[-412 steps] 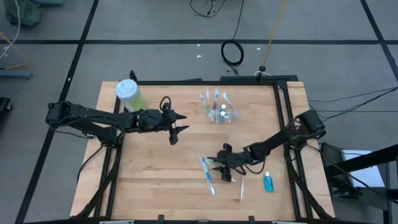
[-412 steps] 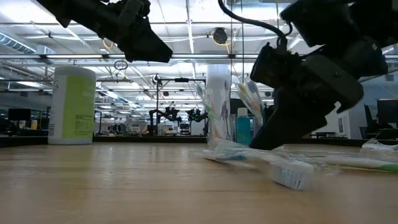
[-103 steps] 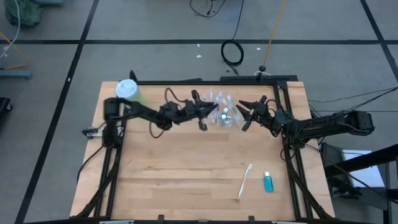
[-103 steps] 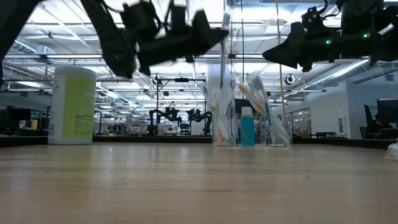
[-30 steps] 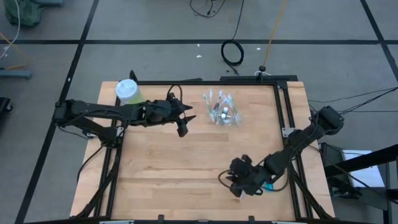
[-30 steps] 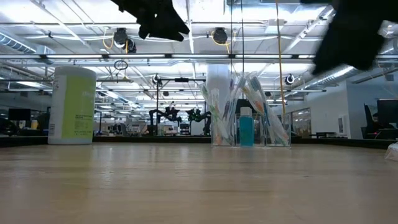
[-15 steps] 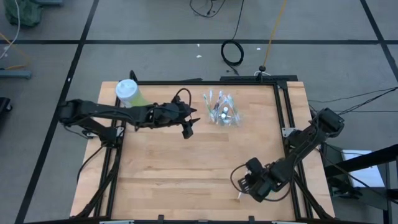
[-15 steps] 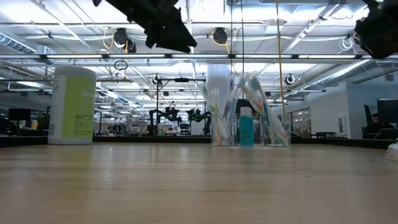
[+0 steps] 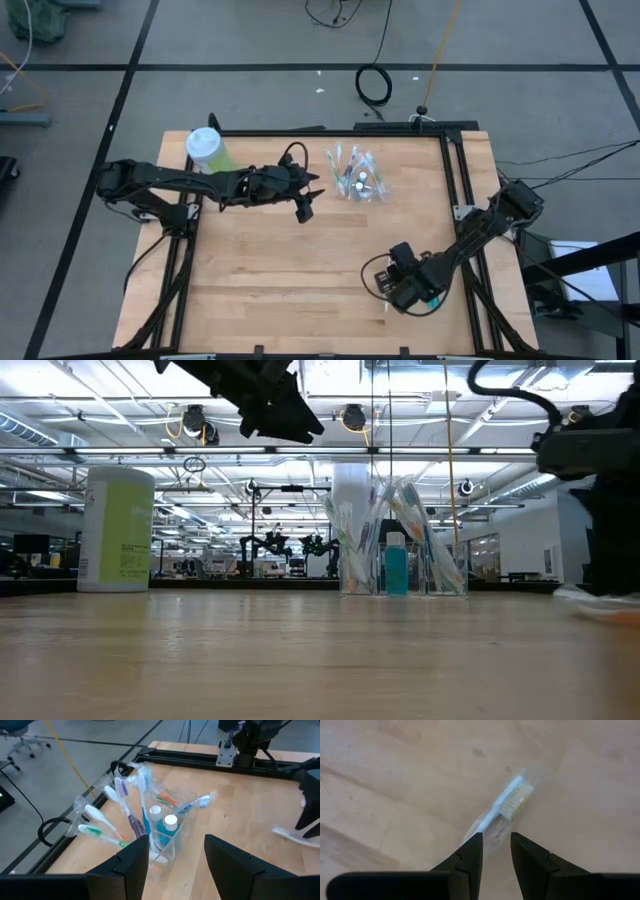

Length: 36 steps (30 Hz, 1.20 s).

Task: Pick & Place toothbrushing station
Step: Put the orange toothbrush into the transparent organizer

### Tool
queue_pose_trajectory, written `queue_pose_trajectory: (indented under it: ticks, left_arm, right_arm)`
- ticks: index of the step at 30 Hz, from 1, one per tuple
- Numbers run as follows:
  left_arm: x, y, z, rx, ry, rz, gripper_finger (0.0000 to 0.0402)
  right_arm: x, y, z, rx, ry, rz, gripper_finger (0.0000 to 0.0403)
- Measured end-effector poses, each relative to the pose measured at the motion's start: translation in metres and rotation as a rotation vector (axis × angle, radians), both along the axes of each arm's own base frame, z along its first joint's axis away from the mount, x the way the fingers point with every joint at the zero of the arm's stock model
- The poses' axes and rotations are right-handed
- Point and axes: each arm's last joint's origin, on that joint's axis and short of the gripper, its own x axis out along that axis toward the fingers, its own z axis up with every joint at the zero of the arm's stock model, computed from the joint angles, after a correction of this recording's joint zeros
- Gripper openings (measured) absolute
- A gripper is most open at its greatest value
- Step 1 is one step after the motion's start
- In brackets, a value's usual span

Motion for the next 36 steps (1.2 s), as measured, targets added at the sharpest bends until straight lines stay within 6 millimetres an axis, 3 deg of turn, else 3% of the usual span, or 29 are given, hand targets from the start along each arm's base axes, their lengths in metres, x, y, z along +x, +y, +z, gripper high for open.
queue_pose_trajectory:
  ticks: [9,17,26,36]
  left_arm:
    - [0.000,0.000,0.000,0.001,0.001,0.000,0.0203]
    - [0.000,0.000,0.000,0.001,0.001,0.000,0.0203]
    - [0.000,0.000,0.000,0.001,-0.002,0.000,0.0198]
    - [0.000,-0.001,0.000,-0.015,0.001,-0.032,0.0197]
  right_arm:
    - [0.013,-0.006,-0.001,0.017,-0.049,0.005,0.0091]
    - [0.014,-0.006,0.003,0.035,-0.071,0.004,0.0091]
    - [0.024,-0.003,0.004,0.018,-0.149,0.098,0.0092]
    - [0.025,-0.014,0.001,-0.021,-0.104,0.134,0.0121]
